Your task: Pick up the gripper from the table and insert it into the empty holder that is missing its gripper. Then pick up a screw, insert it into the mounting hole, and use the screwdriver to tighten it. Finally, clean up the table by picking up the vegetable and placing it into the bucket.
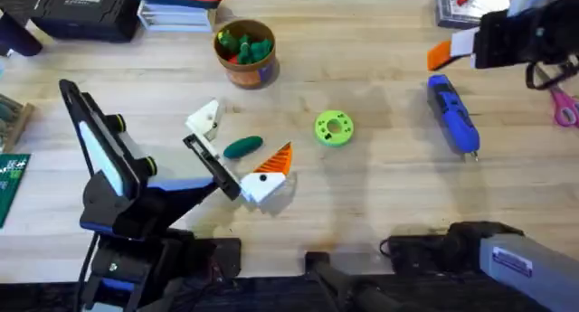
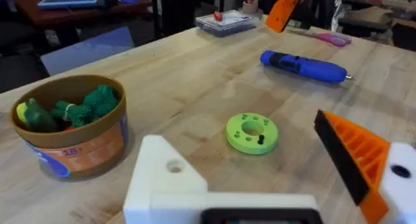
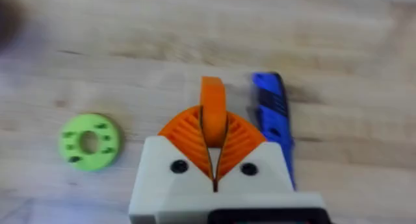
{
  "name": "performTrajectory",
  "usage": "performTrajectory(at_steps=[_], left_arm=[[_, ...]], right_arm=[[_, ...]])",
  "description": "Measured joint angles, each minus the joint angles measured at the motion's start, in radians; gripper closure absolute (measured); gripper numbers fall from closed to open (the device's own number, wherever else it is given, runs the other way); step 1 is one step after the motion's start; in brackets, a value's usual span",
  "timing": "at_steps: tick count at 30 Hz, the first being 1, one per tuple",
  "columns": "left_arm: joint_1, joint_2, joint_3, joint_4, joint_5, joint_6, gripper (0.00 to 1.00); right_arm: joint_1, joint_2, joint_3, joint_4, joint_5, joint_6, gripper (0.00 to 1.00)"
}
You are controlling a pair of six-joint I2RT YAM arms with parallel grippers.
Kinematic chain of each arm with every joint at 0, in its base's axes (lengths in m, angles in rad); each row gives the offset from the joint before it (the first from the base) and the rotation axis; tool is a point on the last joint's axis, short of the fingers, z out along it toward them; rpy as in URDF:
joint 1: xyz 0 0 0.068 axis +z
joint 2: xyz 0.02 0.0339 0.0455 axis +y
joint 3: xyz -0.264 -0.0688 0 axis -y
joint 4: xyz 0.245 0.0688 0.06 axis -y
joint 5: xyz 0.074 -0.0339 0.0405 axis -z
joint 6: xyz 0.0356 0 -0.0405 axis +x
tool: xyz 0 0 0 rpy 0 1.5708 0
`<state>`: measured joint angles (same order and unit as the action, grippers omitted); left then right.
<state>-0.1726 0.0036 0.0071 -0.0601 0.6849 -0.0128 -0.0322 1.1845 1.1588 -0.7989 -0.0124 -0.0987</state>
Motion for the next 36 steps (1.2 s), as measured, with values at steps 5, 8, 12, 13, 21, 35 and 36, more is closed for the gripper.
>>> performTrajectory(at_steps=[5, 8, 12, 13, 21, 35, 36], left_arm=[[0.0, 0.0, 0.0, 0.0, 0.0, 0.0, 0.015], [0.0, 0.0, 0.0, 0.0, 0.0, 0.0, 0.016], [0.0, 0.0, 0.0, 0.0, 0.0, 0.0, 0.015], [0.0, 0.0, 0.0, 0.0, 0.0, 0.0, 0.014], [0.0, 0.0, 0.0, 0.0, 0.0, 0.0, 0.015], [0.0, 0.0, 0.003, -0.032, 0.264, -0.005, 0.015], [0.0, 0.0, 0.003, -0.033, 0.277, -0.004, 0.015]], right_arm=[[0.01, -0.191, -0.168, 0.16, -0.267, 0.084, 0.989], [0.048, -0.241, -0.294, 0.327, -0.452, 0.185, 0.989], [0.155, -0.209, -0.424, 0.574, -0.623, 0.365, 0.989], [0.188, -0.189, -0.441, 0.608, -0.648, 0.408, 0.989], [0.408, 0.044, -0.467, 0.941, -0.84, 0.664, 0.989], [0.465, 0.236, -0.467, 1.007, -1.143, 0.919, 0.989], [0.466, 0.236, -0.467, 1.007, -1.149, 0.922, 0.989]])
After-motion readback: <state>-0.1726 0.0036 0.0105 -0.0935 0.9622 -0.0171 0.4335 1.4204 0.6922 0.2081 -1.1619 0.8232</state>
